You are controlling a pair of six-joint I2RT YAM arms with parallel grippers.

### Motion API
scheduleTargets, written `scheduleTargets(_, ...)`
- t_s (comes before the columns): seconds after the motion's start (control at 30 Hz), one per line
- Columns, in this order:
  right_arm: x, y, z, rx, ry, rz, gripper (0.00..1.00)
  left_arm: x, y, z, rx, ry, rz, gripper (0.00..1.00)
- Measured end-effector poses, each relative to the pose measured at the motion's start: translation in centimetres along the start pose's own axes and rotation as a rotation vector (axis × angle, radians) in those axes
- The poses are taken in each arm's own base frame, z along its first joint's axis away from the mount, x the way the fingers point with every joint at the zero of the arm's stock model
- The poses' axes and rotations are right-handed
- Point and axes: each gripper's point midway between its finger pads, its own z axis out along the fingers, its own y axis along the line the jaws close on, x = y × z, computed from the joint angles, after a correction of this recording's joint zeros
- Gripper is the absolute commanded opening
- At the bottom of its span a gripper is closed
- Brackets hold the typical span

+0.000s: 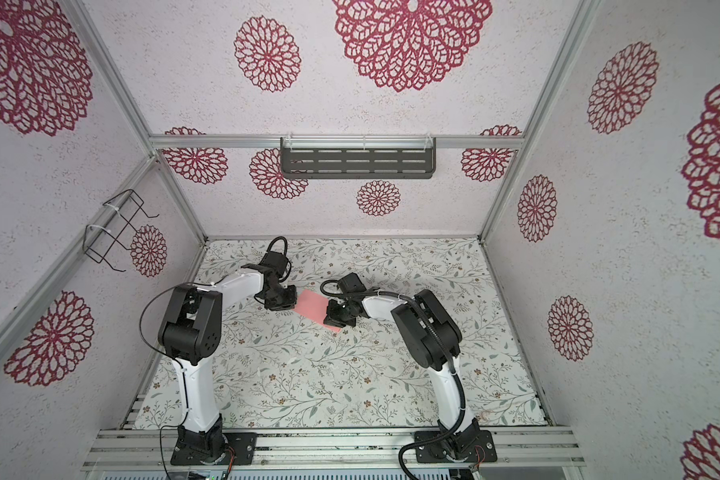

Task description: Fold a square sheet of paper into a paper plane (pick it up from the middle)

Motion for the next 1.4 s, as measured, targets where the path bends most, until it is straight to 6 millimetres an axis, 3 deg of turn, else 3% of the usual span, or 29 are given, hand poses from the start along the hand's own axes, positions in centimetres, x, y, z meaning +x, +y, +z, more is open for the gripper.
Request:
scheduleTargets(0.13,-0.1,0.1,0.0,-0.004,0.000,-0.008,0.15,-0.7,1.9,-0.2,-0.101,-0.008,-0.007,0.19)
scheduleTargets(0.33,-1.5,1.0,-1.3,-0.042,-0.045,-0.053,0.34,-0.2,2.2,-1.8,-0.088,-0.027,-0.099,0.31)
scheduleTargets(0.47,-4.5,2.1,-4.6,-0.081,-0.143,-0.099,0.40,1.1,0.8,-4.7,0.032,-0.077,-0.214,0.41)
scheduleTargets(0.57,-6.9,1.9,-6.3,-0.077,-0.206,-0.116,0.44,1.4,-0.7,-5.7,0.130,-0.107,-0.284,0.47)
scheduleTargets(0.7,-8.9,-0.1,-6.9,-0.015,-0.228,-0.116,0.50,2.4,-2.6,-4.9,0.218,-0.094,-0.346,0.50)
scheduleTargets(0.83,-10.1,-1.9,-6.3,0.052,-0.210,-0.128,0.53,2.9,-4.1,-4.0,0.266,-0.065,-0.384,0.53)
scheduleTargets(1.07,-9.0,-4.3,-4.2,0.123,-0.110,-0.150,0.53,3.1,-4.9,-2.6,0.289,-0.037,-0.418,0.56)
scheduleTargets(1.23,-8.0,-4.3,-4.0,0.112,-0.065,-0.174,0.50,2.9,-5.1,-1.2,0.279,-0.013,-0.422,0.56)
scheduleTargets(1.4,-6.3,-4.3,-3.9,0.083,-0.028,-0.185,0.44,1.7,-5.9,-1.2,0.301,-0.021,-0.403,0.58)
